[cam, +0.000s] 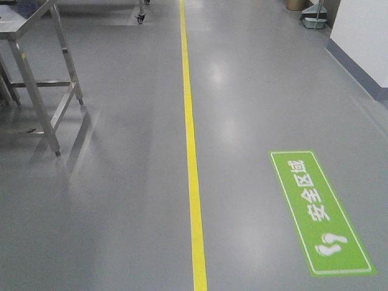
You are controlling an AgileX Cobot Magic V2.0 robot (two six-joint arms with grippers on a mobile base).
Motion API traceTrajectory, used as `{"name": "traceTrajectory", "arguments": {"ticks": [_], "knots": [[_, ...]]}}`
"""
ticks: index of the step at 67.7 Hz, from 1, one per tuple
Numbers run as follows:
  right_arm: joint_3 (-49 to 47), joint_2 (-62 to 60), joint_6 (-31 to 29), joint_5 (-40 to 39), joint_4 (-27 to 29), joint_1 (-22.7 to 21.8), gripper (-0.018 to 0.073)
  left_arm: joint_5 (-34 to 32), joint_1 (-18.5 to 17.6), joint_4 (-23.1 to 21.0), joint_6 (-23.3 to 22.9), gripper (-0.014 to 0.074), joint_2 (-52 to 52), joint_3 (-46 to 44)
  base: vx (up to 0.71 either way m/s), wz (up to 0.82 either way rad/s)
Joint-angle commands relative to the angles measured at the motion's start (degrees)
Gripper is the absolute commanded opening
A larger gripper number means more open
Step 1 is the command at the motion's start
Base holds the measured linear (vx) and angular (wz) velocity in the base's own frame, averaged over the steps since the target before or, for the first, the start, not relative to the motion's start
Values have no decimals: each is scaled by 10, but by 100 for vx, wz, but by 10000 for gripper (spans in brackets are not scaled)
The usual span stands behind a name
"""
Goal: Move and align brake pads A on conveyor
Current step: 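Drive the base along the yellow floor line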
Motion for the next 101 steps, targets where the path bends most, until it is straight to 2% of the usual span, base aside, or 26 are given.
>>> {"name": "traceTrajectory", "arguments": {"ticks": [1,101], "knots": [[-14,8,0,-41,-5,-1,487,-36,-2,0,-1,375,9,-12,69,0],[-14,8,0,-42,-4,-1,487,-35,-2,0,-1,375,9,-12,68,3]]}}
